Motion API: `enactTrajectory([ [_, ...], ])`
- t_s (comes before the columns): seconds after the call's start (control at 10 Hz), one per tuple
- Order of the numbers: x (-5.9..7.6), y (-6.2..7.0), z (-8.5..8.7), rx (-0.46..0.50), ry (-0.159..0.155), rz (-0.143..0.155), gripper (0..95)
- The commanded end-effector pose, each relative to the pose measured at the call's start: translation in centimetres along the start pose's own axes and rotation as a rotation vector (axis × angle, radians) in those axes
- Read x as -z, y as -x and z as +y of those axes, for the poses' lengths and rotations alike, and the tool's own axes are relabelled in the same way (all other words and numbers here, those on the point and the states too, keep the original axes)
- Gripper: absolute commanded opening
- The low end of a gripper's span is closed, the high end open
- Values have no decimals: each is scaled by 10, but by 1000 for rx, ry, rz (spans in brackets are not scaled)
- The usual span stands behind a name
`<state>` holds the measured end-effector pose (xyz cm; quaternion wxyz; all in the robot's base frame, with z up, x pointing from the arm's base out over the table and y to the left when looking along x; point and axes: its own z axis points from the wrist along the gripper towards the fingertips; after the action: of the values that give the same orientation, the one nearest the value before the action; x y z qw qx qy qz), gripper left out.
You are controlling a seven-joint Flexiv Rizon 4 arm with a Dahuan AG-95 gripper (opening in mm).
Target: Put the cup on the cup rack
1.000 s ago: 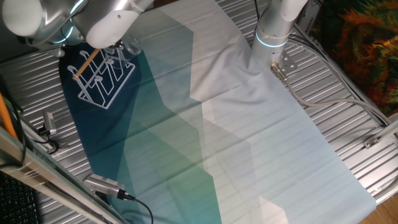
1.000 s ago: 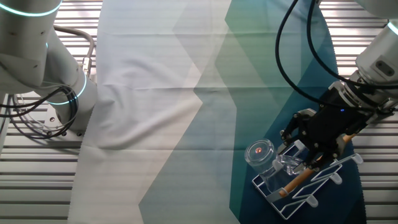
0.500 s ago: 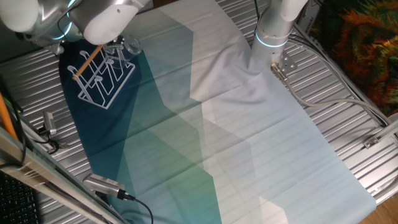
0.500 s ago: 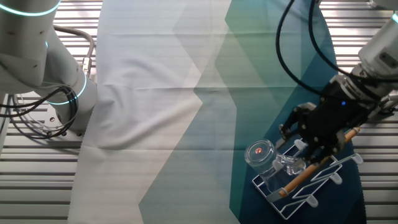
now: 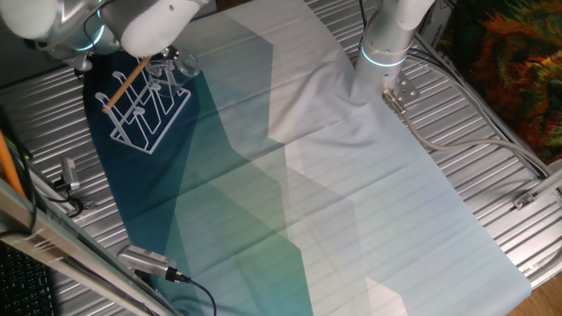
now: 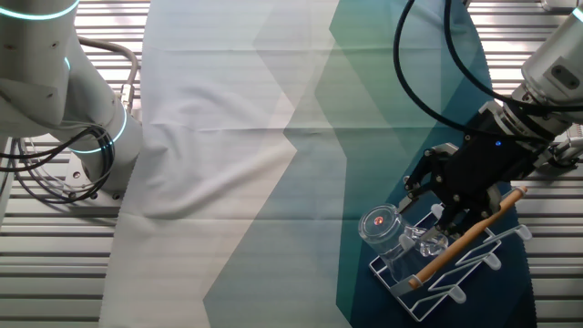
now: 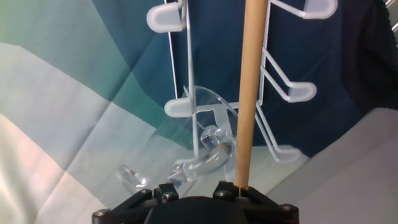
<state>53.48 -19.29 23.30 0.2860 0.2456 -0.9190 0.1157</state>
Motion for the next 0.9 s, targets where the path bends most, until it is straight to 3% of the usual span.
enactTrajectory([
  [0.1, -4, -13, 14, -60, 24, -23, 380],
  [0.2, -2, -20, 21, -95, 48, -51, 190],
  [0.4, -3, -37, 40, -185, 120, -137, 190],
  [0.5, -5, -43, 47, -214, 142, -182, 190],
  [0.7, -8, -48, 57, -242, 150, -253, 190],
  [0.9, -15, -48, 73, -256, 137, -326, 190],
])
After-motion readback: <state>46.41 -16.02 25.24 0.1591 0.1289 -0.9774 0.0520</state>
